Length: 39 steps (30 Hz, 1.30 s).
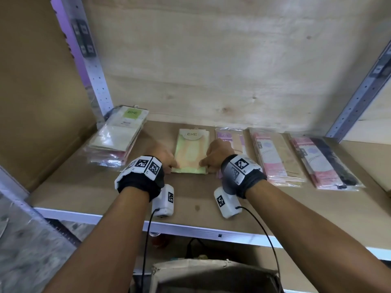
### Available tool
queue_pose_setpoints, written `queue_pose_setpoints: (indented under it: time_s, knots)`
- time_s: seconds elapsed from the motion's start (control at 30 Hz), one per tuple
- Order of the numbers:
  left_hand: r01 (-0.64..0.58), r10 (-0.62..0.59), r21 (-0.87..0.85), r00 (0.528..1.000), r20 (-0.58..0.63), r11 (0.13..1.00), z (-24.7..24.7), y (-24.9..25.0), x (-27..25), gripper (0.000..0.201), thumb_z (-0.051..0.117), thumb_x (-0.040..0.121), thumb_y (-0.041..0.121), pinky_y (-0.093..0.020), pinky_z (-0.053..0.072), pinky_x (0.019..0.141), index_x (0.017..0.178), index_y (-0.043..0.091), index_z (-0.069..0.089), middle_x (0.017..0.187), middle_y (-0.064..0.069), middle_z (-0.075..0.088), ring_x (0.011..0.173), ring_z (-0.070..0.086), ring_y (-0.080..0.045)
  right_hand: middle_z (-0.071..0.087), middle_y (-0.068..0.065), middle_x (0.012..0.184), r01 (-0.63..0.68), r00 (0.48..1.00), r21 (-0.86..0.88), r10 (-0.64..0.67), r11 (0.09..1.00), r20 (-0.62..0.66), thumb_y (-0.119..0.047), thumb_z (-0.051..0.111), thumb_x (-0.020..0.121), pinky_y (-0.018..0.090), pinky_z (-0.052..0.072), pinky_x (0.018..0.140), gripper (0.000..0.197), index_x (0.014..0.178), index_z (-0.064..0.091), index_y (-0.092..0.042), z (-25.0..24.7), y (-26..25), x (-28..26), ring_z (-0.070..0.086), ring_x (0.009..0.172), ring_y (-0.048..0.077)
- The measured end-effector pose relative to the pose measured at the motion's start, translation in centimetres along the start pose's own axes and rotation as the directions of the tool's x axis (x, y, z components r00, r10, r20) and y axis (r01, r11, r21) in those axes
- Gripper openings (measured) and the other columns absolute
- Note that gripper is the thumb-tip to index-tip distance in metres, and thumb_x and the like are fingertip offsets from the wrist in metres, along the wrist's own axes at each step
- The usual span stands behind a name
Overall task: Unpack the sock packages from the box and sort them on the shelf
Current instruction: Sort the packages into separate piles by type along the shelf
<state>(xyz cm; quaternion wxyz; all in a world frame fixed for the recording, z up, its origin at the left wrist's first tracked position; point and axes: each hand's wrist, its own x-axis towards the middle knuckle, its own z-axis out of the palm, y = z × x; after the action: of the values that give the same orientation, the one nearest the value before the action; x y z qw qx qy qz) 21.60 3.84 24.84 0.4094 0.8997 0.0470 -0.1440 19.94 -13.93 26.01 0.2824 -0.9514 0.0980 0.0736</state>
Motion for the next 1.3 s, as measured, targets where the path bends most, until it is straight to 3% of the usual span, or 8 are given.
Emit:
queue_pose_setpoints:
  time_s: [0.27,0.4,0.57,0.8,0.9,1.07,1.17,1.3]
  knots:
    - [-0.017,0.018,0.037,1.000,-0.018,0.999,-0.9,0.3,-0.6,0.032,0.076,0.084,0.018,-0.046,0.056,0.094,0.109,-0.002,0.072,0.110,-0.023,0.072,0.099,0.071,-0.034,0.059,0.016,0.105,-0.023,1.000,-0.075,0.022,0.997,-0.008,-0.028,0.081,0.080,0.033,0.051,0.077,0.035,0.092,0.057,-0.006,-0.3,-0.5,0.1,0.062,0.096,0.026]
    - [-0.084,0.117,0.104,0.922,-0.370,0.991,-5.2,0.9,-1.3,0.022,0.069,0.086,0.027,-0.032,0.051,0.093,0.103,0.017,0.077,0.113,-0.008,0.073,0.102,0.066,-0.029,0.065,0.012,0.113,0.135,0.972,-0.091,-0.150,0.987,-0.183,-0.026,0.067,0.089,0.029,0.046,0.078,0.029,0.110,0.064,-0.006,-1.1,-3.0,0.4,0.062,0.107,0.030]
    - [-0.046,0.091,0.090,0.801,-0.592,0.995,-11.1,-2.3,-1.2,0.037,0.063,0.090,0.027,-0.038,0.043,0.103,0.125,0.014,0.069,0.132,-0.015,0.063,0.122,0.056,-0.038,0.071,0.010,0.080,0.248,0.967,0.189,-0.254,0.950,0.004,-0.014,0.063,0.092,0.028,0.056,0.055,0.014,0.079,0.062,-0.014,0.5,-9.0,1.1,0.066,0.059,0.019]
    - [0.045,0.010,0.143,0.932,-0.362,0.989,-13.7,-6.6,-0.9,0.042,0.061,0.091,0.029,-0.035,0.047,0.086,0.123,0.003,0.062,0.122,-0.019,0.065,0.106,0.062,-0.035,0.062,0.007,0.073,0.097,0.956,0.620,-0.247,0.778,0.161,-0.011,0.063,0.097,0.035,0.061,0.058,0.023,0.075,0.056,-0.011,6.5,-16.0,2.1,0.062,0.059,0.021]
    - [0.031,0.055,0.258,0.946,-0.320,0.966,-13.3,-6.8,-1.2,0.037,0.061,0.091,0.032,-0.028,0.039,0.079,0.117,0.005,0.064,0.124,-0.015,0.063,0.095,0.056,-0.028,0.060,-0.001,0.060,0.170,0.962,0.561,-0.260,0.810,0.084,-0.014,0.069,0.093,0.022,0.052,0.042,0.029,0.067,0.054,-0.016,8.2,-17.1,2.7,0.058,0.050,0.012]
    - [0.022,0.056,0.233,0.945,-0.323,0.972,-13.7,-7.1,-1.7,0.031,0.058,0.095,0.027,-0.030,0.043,0.086,0.117,0.007,0.069,0.125,-0.011,0.066,0.108,0.061,-0.028,0.056,0.010,0.060,0.103,0.963,0.475,-0.207,0.874,0.173,-0.005,0.075,0.085,0.032,0.044,0.056,0.024,0.068,0.058,-0.005,8.4,-15.5,3.4,0.049,0.051,0.021]
    - [0.035,0.003,0.128,0.958,-0.287,0.991,-13.8,-7.5,-1.6,0.030,0.057,0.096,0.032,-0.030,0.049,0.088,0.101,0.006,0.073,0.109,-0.011,0.073,0.098,0.067,-0.028,0.052,0.009,0.062,0.001,0.948,0.574,-0.184,0.819,0.261,-0.003,0.074,0.085,0.026,0.040,0.050,0.019,0.073,0.060,-0.005,7.3,-13.4,2.8,0.044,0.050,0.016]
    - [-0.030,-0.030,-0.258,0.973,-0.227,0.966,-13.4,-6.7,-1.6,0.050,0.060,0.095,0.047,-0.045,0.056,0.094,0.108,-0.001,0.067,0.107,-0.020,0.071,0.100,0.070,-0.036,0.053,0.001,0.066,0.149,0.960,0.652,-0.266,0.743,0.084,-0.001,0.073,0.084,0.023,0.037,0.046,0.015,0.081,0.064,-0.013,4.2,-11.3,0.7,0.044,0.055,0.013]
